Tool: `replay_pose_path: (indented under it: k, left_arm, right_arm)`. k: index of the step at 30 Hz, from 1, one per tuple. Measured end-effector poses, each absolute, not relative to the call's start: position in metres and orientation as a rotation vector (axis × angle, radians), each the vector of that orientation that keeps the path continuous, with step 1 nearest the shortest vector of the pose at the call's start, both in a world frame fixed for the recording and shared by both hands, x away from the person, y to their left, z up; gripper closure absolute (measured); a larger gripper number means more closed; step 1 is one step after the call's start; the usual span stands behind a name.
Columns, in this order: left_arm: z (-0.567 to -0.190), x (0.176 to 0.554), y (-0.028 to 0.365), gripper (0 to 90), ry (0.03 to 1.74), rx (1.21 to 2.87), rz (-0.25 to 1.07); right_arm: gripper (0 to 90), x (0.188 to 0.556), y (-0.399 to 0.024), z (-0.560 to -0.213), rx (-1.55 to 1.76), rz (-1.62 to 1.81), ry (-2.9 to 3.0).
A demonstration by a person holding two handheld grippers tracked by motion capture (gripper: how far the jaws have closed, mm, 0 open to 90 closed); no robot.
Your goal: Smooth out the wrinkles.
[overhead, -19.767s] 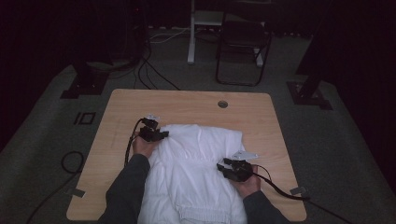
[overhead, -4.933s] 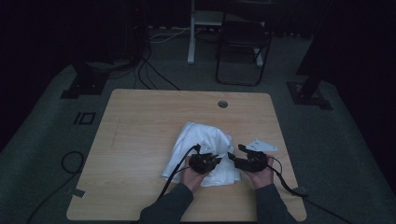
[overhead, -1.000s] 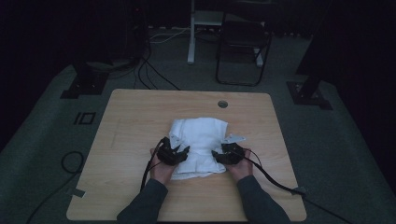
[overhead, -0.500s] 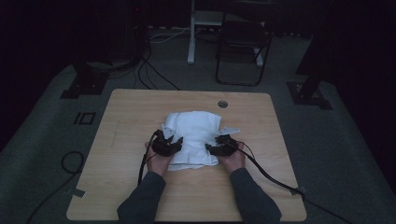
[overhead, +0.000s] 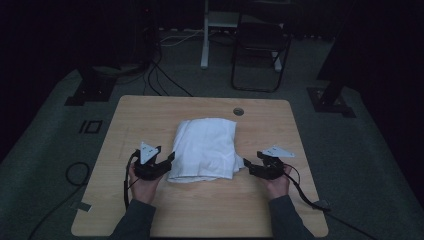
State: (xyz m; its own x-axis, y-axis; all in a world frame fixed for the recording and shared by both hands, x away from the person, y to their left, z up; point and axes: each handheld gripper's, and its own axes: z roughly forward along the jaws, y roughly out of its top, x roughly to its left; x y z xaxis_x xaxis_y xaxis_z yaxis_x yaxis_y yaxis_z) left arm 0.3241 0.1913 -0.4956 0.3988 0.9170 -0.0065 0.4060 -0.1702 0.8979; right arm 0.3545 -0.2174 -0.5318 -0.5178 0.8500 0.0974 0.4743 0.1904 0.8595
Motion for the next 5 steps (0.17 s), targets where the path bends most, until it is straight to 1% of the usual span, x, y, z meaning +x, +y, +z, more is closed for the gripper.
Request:
replay_pose_path:
  k: [5]
  left_arm:
    - [-0.4989,0.3250,0.2026,41.7,1.183,1.762,0.722]
  right_arm:
    - [30.6,0.3532,-0.2288,-0.5320,1.273,1.276,2.048]
